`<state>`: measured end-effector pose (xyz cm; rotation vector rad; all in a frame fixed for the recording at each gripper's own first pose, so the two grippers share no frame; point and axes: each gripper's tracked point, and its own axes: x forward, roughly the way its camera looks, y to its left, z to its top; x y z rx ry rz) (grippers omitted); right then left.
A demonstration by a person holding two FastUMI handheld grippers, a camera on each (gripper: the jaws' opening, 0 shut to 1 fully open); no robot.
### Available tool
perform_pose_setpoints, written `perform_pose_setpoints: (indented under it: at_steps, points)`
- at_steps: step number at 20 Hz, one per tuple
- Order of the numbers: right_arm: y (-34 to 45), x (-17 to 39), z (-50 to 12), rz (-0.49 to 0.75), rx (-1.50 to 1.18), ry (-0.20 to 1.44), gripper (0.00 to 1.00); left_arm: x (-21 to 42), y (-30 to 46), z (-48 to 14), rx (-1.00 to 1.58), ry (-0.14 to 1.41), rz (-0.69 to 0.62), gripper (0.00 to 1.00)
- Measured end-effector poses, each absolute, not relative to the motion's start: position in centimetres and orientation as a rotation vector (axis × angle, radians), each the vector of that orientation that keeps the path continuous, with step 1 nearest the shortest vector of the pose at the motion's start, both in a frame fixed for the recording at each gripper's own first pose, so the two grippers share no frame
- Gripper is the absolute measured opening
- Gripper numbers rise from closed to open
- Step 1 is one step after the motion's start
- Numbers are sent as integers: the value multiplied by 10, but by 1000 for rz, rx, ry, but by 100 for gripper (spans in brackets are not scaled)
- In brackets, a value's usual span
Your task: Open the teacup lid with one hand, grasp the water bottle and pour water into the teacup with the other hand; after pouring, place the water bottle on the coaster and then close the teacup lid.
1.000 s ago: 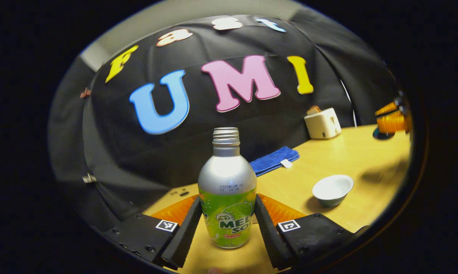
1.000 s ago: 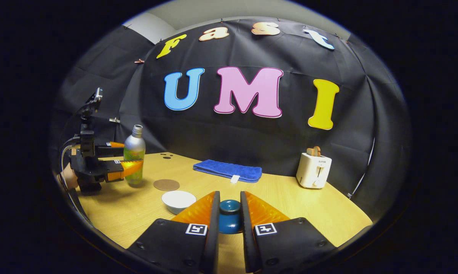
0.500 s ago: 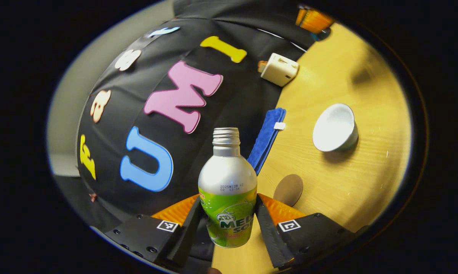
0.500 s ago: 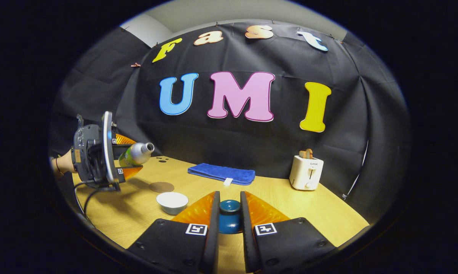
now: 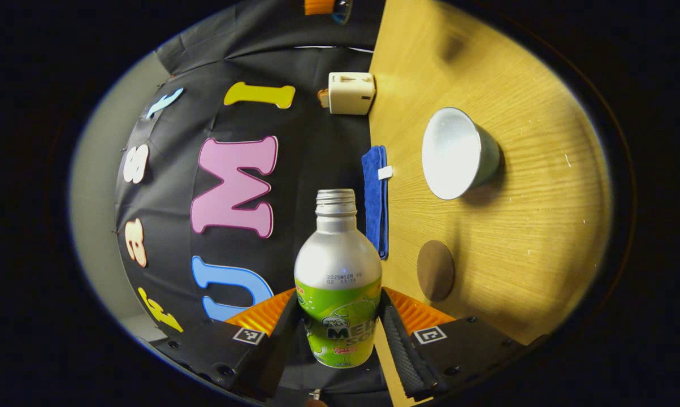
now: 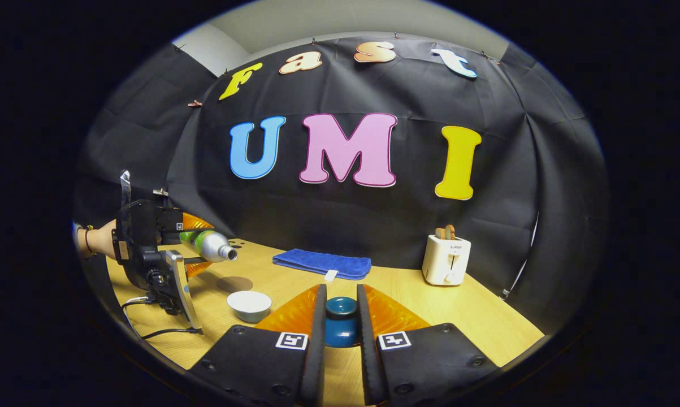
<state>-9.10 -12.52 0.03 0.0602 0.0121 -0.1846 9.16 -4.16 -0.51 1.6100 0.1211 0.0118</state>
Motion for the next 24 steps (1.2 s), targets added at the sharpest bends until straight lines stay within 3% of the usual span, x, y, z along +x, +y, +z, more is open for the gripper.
perform_pose_setpoints:
  at_steps: [24]
  points:
    - [-127, -97, 8, -182, 70, -4, 30, 111, -58, 13, 2036, 63, -31, 81]
